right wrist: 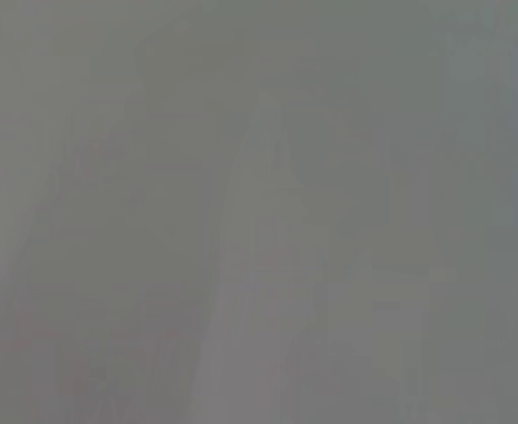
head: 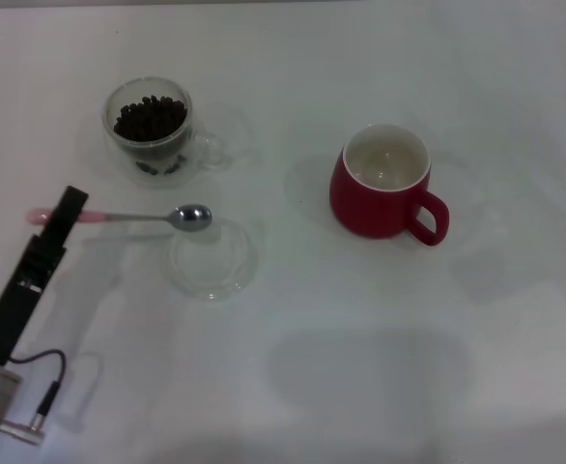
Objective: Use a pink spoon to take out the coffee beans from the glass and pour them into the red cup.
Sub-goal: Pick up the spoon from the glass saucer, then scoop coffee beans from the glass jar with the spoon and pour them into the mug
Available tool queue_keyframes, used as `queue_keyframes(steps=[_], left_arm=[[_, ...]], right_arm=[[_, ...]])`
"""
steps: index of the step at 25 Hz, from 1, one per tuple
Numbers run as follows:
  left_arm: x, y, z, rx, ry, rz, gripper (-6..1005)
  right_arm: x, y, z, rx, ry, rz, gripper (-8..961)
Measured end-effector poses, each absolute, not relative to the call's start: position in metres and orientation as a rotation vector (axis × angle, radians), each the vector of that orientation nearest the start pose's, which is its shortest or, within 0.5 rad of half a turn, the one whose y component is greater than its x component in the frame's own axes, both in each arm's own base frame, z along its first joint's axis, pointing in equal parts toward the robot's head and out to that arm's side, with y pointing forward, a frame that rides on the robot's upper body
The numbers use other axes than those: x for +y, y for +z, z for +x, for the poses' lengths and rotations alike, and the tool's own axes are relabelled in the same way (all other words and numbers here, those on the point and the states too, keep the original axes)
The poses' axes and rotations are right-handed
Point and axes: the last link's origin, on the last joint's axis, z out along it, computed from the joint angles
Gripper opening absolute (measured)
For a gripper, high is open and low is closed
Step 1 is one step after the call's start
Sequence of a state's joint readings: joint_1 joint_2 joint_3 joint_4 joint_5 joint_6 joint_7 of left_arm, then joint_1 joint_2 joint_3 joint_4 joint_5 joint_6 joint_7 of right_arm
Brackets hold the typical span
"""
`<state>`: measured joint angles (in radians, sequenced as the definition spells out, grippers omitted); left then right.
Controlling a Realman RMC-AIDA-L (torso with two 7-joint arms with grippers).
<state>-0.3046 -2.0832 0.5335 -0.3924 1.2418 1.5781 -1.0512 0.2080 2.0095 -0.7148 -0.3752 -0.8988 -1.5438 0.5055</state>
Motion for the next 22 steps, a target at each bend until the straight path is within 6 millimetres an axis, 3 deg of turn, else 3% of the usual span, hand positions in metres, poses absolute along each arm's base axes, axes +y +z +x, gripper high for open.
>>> queue_keyframes(steps=[11,16,22], left_arm=[[0.250,-0.020,-0.323,-1.416,-1.560,-1.676,127],[0.289,0.026,-0.320,-1.380,-1.529,-1.789,128],[0.329,0.056,-0.314,-1.425,-1.430,-1.875,128]], right_arm=[[0.264,0.097,0.353,0.202,0.895,-1.593,874],[0.260,0.093,0.348,0.192,0.941,-1.594,874],[0.256,0.089,0.344,0.182,0.986,-1.594,874]])
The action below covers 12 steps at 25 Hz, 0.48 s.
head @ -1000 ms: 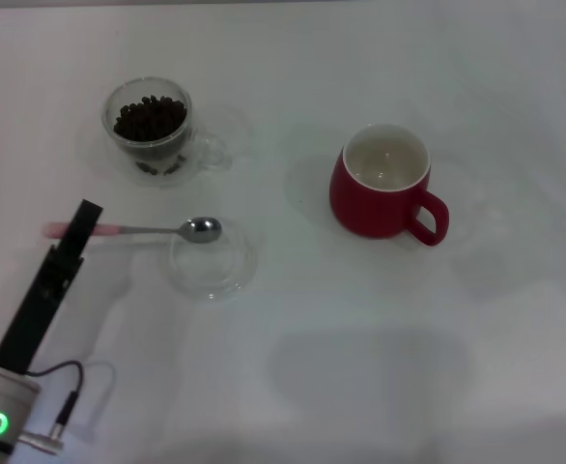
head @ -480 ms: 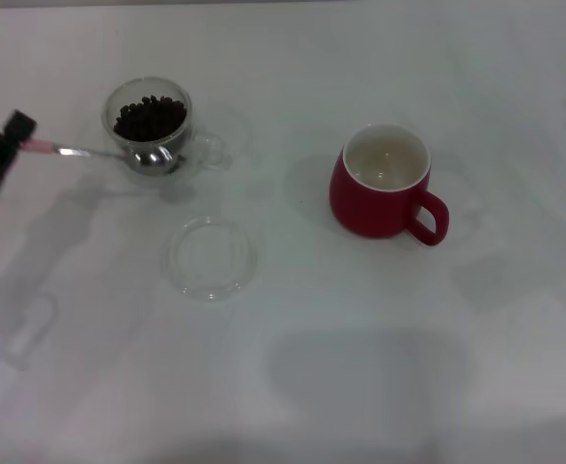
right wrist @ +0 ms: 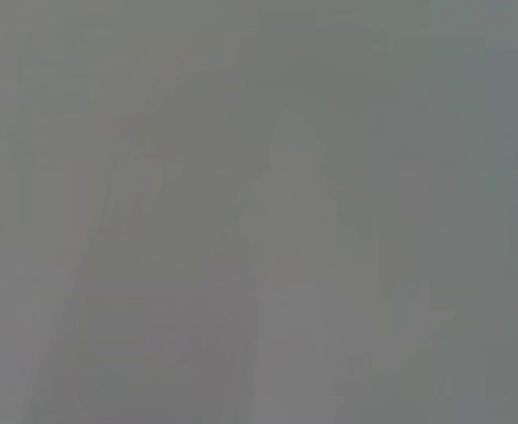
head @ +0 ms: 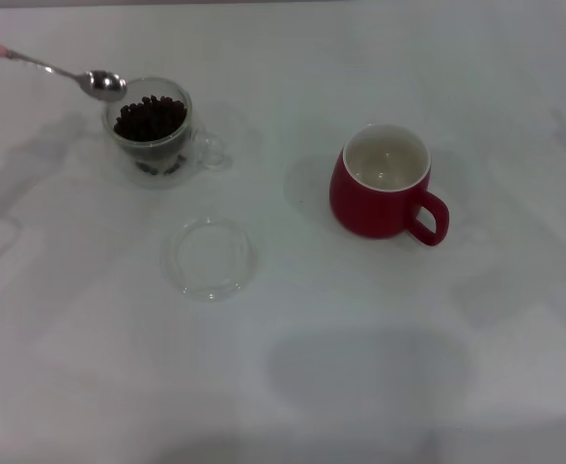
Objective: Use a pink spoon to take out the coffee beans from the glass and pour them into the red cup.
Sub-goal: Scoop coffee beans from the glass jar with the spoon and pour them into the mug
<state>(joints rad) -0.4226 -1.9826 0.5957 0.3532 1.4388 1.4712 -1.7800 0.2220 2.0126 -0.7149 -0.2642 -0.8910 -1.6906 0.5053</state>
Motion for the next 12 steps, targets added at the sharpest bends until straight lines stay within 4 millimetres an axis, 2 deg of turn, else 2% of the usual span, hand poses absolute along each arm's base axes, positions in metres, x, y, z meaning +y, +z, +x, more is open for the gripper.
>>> queue_keyframes(steps=[5,12], left_arm=[[0.359,0.070,-0.306,-1.448,-1.325,-1.929,128],[0.392,0.068,-0.293,-1.487,-1.104,-1.988,127]], right_arm=[[0.254,0.087,0.343,0.189,1.005,-1.597,874],[0.252,0.085,0.339,0.184,1.041,-1.595,873]])
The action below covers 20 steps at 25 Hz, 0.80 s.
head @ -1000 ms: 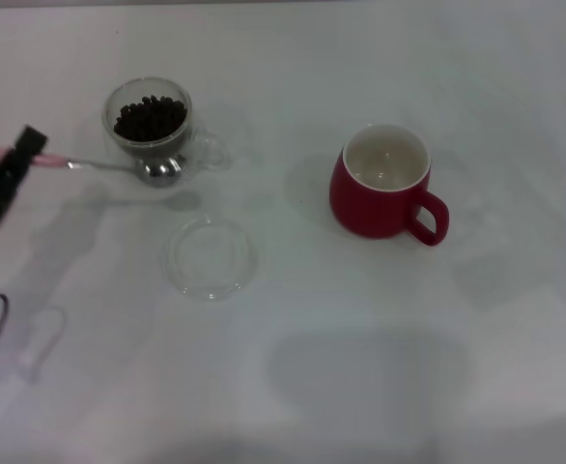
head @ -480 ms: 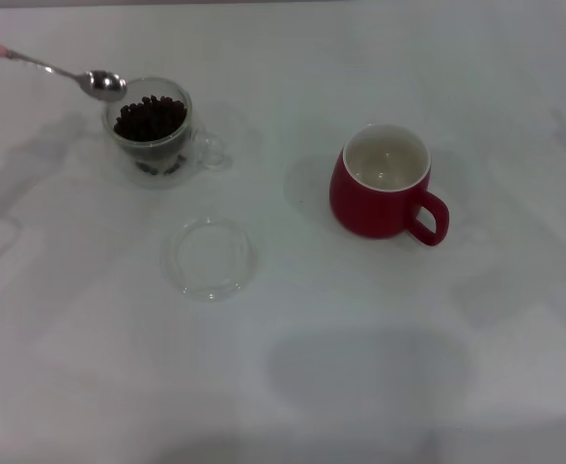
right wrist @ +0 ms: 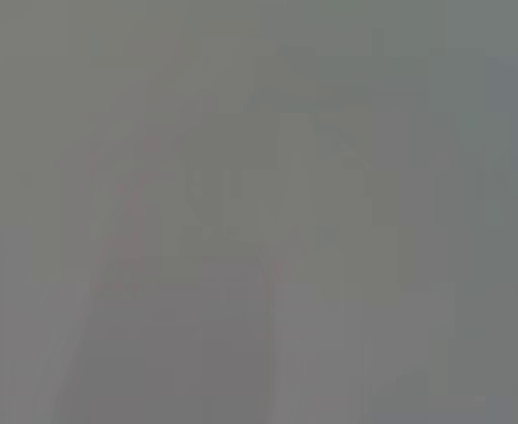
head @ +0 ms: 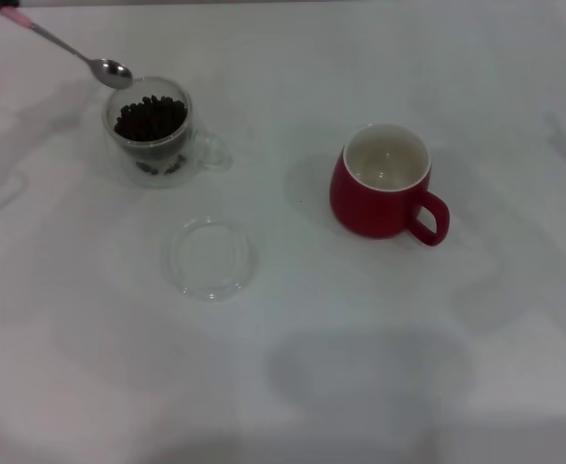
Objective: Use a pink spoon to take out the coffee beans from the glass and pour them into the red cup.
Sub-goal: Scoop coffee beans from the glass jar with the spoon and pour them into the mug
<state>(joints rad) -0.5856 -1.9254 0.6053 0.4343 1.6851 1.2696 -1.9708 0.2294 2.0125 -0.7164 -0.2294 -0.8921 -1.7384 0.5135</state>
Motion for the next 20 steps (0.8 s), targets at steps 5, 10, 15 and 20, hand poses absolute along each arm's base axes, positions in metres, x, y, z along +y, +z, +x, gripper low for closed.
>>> queue_keyframes(steps=[5,10,15,20], left_arm=[[0.406,0.062,-0.281,-1.498,-1.001,-2.039,127],[0.416,0.056,-0.275,-1.513,-0.934,-2.046,127],[0.421,0.049,-0.276,-1.514,-0.859,-2.043,128],[0.424,0.034,-0.269,-1.512,-0.791,-2.080,128]], right_arm=[[0.252,0.082,0.338,0.192,1.056,-1.597,872],[0.252,0.082,0.338,0.192,1.056,-1.595,872],[0.253,0.083,0.338,0.192,1.056,-1.590,873],[0.256,0.083,0.336,0.190,1.063,-1.588,874]])
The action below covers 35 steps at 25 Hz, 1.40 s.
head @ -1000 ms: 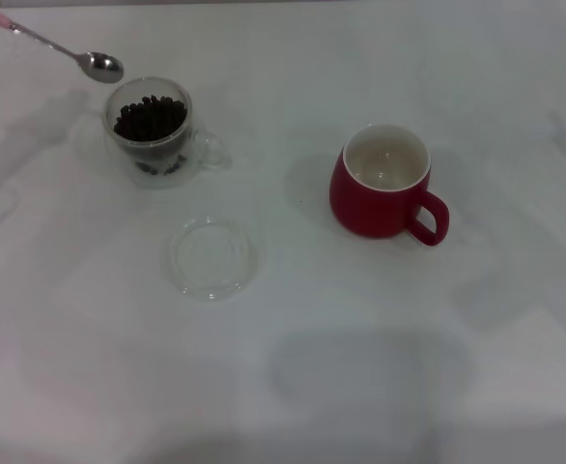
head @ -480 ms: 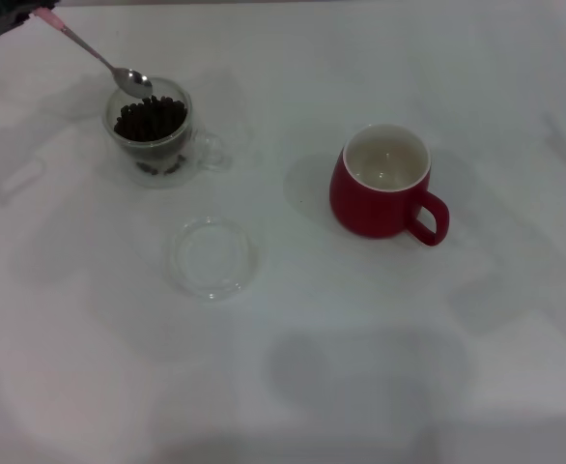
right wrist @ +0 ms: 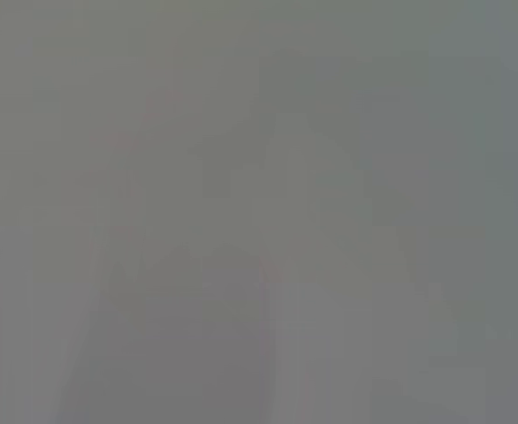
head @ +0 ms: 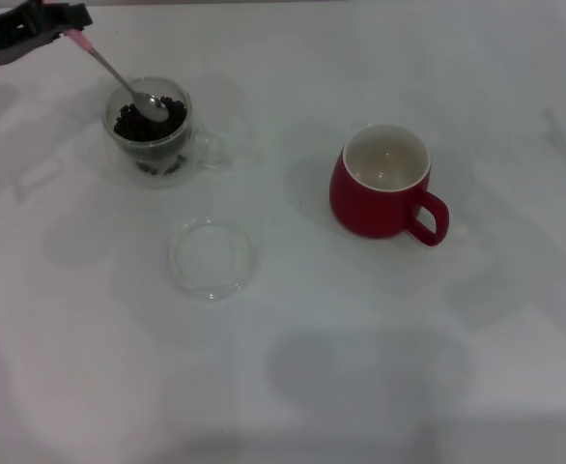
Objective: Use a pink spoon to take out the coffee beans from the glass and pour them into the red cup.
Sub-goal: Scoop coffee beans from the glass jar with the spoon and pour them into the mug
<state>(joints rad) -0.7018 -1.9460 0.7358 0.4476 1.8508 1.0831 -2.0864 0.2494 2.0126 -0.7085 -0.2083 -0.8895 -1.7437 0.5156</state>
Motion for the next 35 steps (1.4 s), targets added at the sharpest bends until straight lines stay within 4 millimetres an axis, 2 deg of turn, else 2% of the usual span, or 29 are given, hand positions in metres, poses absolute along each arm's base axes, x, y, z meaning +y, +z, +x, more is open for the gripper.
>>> queue_keyframes(steps=[11,24,35], left_arm=[[0.422,0.019,-0.269,-1.538,-0.770,-2.068,128],[0.415,0.002,-0.275,-1.657,-0.799,-1.987,127],[0.402,-0.004,-0.288,-1.802,-0.955,-1.822,127]], right_arm=[[0.263,0.083,0.333,0.190,1.067,-1.590,873],[0.274,0.081,0.331,0.199,1.056,-1.601,873],[0.281,0.081,0.330,0.203,1.043,-1.606,874]])
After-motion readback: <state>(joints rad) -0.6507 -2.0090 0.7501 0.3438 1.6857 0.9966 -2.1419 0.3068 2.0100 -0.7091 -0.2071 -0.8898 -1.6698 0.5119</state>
